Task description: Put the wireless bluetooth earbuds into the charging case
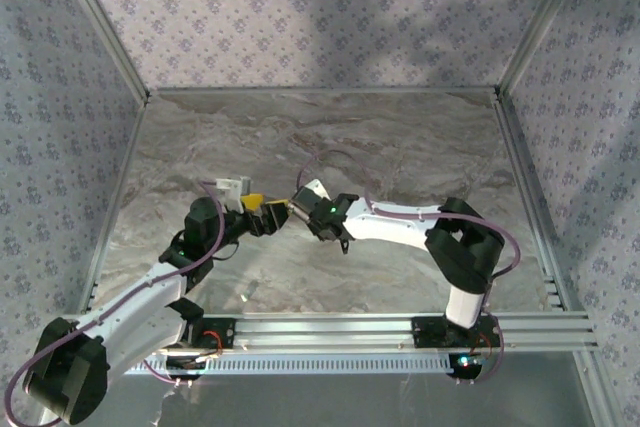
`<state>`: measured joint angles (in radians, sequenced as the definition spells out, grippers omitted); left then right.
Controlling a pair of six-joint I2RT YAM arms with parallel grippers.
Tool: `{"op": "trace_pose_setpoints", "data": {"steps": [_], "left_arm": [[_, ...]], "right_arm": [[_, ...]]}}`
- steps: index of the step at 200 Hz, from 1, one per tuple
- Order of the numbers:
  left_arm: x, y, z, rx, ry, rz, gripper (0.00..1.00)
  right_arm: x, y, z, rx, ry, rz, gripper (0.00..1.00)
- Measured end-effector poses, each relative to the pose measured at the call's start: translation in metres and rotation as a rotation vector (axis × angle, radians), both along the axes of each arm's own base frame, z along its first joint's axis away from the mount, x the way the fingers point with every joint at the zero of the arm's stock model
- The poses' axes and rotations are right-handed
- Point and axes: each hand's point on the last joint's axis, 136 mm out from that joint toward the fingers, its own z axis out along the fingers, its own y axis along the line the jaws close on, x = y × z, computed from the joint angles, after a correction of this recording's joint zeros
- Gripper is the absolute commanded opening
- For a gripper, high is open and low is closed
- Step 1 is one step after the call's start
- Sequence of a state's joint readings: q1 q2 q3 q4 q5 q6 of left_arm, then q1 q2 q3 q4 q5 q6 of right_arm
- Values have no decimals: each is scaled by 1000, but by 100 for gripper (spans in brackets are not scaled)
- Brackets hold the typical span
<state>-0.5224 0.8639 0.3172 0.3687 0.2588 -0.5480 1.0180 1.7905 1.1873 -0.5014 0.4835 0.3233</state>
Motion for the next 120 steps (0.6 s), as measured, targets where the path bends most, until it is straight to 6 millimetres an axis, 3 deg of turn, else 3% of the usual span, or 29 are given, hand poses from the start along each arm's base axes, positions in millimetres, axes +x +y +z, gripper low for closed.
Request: {"op": "trace_pose_setpoints", "data": {"steps": [120], "left_arm": [[2,8,-13,29,32,41,100]], "right_arm": [[5,-3,-9,-53,-5,-11,19]]}}
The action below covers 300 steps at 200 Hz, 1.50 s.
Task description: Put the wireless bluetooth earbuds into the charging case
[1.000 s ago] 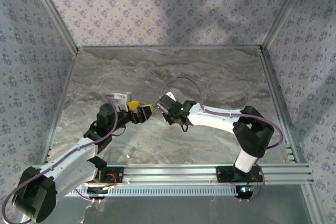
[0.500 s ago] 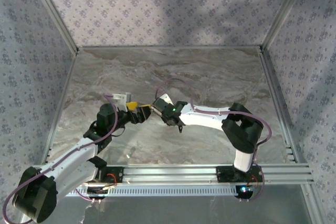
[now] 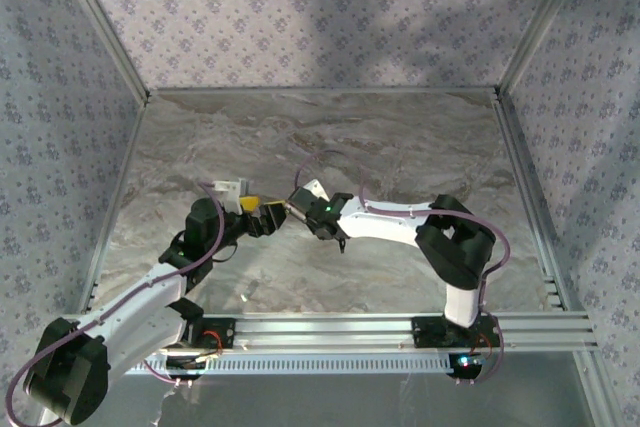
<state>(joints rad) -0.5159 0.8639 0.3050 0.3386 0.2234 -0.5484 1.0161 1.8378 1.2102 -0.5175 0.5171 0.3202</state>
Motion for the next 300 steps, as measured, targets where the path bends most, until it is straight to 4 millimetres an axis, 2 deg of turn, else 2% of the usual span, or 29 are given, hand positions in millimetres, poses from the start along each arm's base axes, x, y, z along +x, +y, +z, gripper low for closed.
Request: {"op": "trace_pose_setpoints", "data": {"steps": [300], "left_arm": [[0,8,-17,41,50,35,100]], "right_arm": [[1,4,-17,-14,21,0,20]]}}
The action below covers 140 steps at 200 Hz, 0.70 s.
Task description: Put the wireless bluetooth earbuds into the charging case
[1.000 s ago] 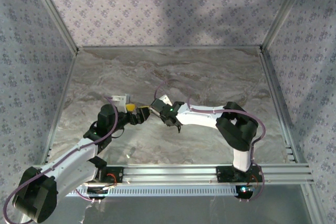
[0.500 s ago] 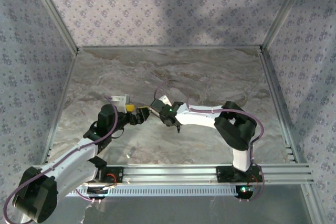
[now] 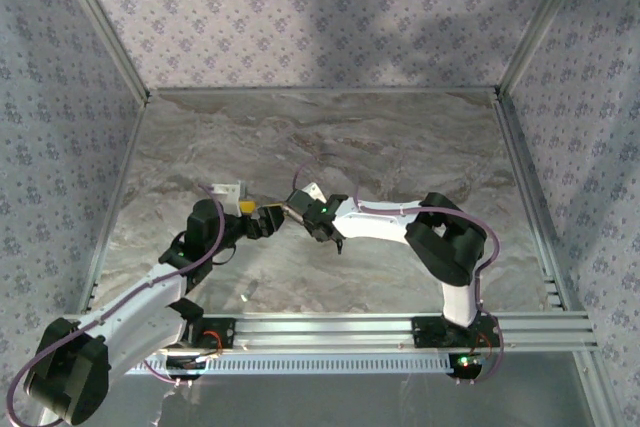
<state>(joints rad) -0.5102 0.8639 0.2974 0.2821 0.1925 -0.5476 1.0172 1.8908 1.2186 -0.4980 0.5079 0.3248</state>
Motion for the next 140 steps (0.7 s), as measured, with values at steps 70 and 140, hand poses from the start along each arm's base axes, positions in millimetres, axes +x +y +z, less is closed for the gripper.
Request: {"op": "trace_pose_setpoints", "data": {"steps": [70,140], "left_arm": [[0,1,-2,5,3,8,100],[0,1,-1,2,3,3,100]], "right_arm": [[0,1,-2,1,4,-5,25],[-3,-2,1,-11,14,-9,30]]}}
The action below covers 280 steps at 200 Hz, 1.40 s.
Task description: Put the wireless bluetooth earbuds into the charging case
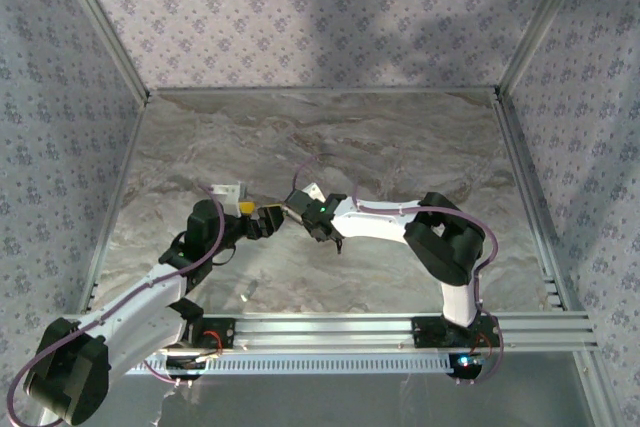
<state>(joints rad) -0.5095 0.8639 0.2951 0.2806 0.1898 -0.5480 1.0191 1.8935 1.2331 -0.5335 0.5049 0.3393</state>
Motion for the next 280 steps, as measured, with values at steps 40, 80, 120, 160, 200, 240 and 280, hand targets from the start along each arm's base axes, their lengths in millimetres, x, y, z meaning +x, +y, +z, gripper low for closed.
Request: {"op": "trace_pose_setpoints", "data": {"steps": [40,80,120,160,200,240,280], "left_arm": [[-1,-4,7,-21,-21,-21,100],[0,-7,17,-46,-53,-32,100],[-2,-10,18,-53,-55,-50,100],[-7,-17,20,-59,-61,-86,100],[-27,-38,26,-19,-124,-179,100],[-45,-56,31,37,-199,-262,100],[-56,-76,31,114,-242,-329,100]], "right_arm": [[-3,-1,9,13,2,-3,32],[-6,3,18,41,-3,7,32],[-13,11,26,73,-4,24,32],[-19,10,55,191,-22,14,41],[-30,-25,82,350,-18,-51,52],[-38,-72,92,572,6,-166,65],[-38,-116,90,781,25,-290,79]]}}
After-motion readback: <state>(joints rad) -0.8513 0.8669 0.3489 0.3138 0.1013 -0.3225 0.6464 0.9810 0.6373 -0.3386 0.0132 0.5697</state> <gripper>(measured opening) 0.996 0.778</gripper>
